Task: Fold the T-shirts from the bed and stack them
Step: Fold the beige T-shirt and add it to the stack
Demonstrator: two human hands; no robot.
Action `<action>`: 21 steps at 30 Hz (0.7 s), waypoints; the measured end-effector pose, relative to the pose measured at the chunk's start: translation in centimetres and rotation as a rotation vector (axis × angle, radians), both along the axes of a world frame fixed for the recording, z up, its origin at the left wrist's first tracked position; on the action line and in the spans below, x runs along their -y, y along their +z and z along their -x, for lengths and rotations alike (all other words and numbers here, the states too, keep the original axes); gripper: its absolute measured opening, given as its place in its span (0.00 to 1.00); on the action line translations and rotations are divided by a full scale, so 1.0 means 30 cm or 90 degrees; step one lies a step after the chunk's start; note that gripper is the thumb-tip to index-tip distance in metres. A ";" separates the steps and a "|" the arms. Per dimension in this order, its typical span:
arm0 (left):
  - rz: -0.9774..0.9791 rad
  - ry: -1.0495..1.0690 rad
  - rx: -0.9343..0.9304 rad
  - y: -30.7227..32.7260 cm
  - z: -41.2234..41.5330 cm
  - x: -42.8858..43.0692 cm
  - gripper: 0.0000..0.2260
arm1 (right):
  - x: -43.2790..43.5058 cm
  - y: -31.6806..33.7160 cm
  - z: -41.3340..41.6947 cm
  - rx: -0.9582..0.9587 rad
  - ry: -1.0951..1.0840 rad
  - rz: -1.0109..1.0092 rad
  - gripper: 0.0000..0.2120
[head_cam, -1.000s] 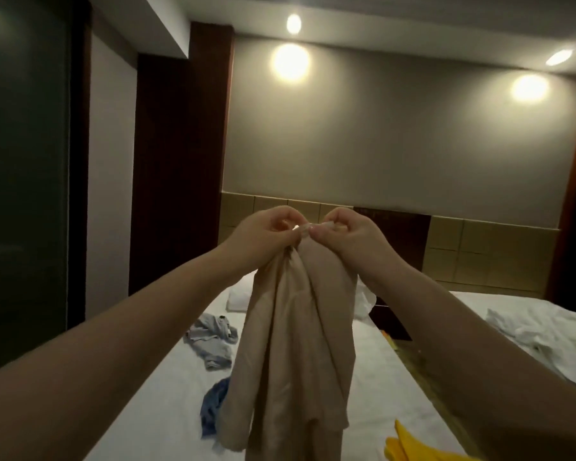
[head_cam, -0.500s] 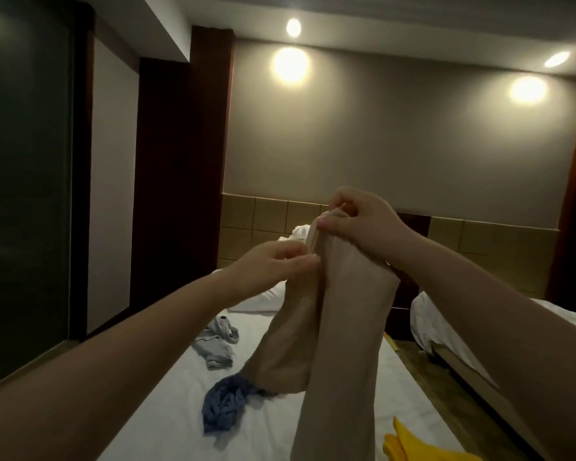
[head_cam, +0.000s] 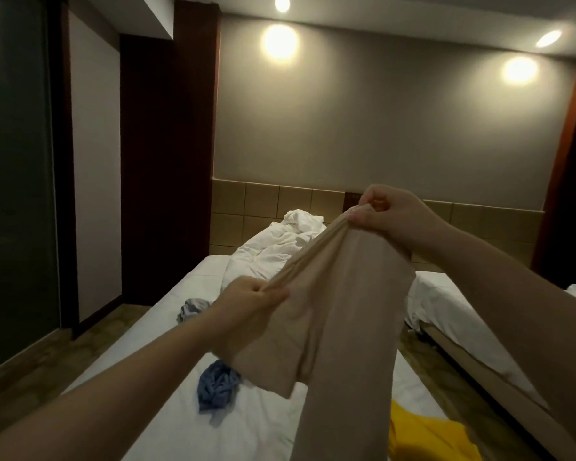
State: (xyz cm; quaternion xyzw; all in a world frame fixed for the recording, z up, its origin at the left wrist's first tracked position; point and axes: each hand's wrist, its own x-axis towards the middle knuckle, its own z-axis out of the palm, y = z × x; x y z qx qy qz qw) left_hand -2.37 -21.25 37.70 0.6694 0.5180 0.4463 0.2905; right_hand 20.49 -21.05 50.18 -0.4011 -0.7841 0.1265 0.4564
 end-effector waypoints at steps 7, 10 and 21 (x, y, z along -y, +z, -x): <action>-0.088 0.052 -0.018 0.095 0.078 0.009 0.12 | 0.005 -0.050 -0.085 -0.062 -0.032 0.101 0.09; -0.113 0.058 -0.061 0.136 0.091 0.019 0.09 | -0.001 -0.086 -0.094 -0.094 -0.029 0.138 0.09; -0.062 0.015 -0.157 0.182 0.130 0.062 0.12 | -0.005 -0.177 -0.091 -0.038 0.012 0.111 0.04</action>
